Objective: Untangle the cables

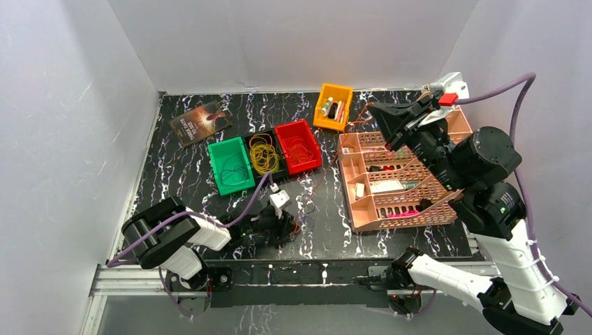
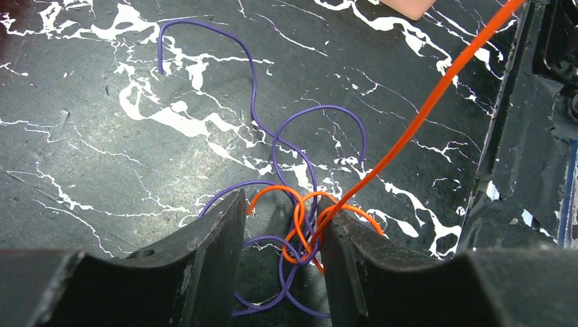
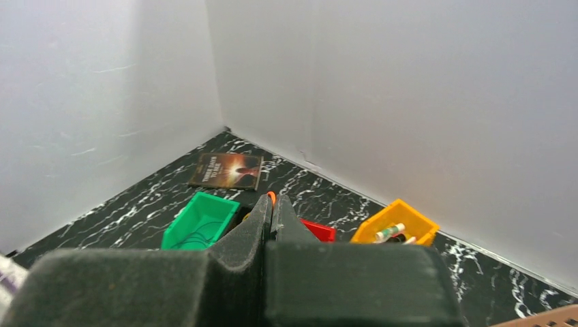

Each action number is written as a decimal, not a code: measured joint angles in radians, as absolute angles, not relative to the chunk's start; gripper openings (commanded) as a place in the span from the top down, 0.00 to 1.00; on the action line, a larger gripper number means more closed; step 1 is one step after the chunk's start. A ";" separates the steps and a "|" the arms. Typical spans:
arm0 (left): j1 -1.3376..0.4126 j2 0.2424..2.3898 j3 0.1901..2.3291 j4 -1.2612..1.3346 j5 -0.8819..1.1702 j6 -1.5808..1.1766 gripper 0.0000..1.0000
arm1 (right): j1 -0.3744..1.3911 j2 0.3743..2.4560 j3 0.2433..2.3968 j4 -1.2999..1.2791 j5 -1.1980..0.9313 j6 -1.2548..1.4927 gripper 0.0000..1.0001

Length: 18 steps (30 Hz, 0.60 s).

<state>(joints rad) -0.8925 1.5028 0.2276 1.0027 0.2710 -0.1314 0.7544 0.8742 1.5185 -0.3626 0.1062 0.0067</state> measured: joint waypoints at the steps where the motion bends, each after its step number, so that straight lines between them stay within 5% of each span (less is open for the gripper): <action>1: -0.892 1.503 0.224 1.010 0.271 -0.133 0.57 | 0.754 0.872 1.518 -0.363 0.127 -0.002 1.00; 10: -0.892 1.495 0.203 1.032 0.268 -0.139 0.33 | 0.754 0.850 1.518 -0.361 0.240 -0.044 1.00; 18: -0.893 1.423 0.171 1.031 0.244 -0.138 0.35 | 0.754 0.844 1.535 -0.344 0.264 -0.073 1.00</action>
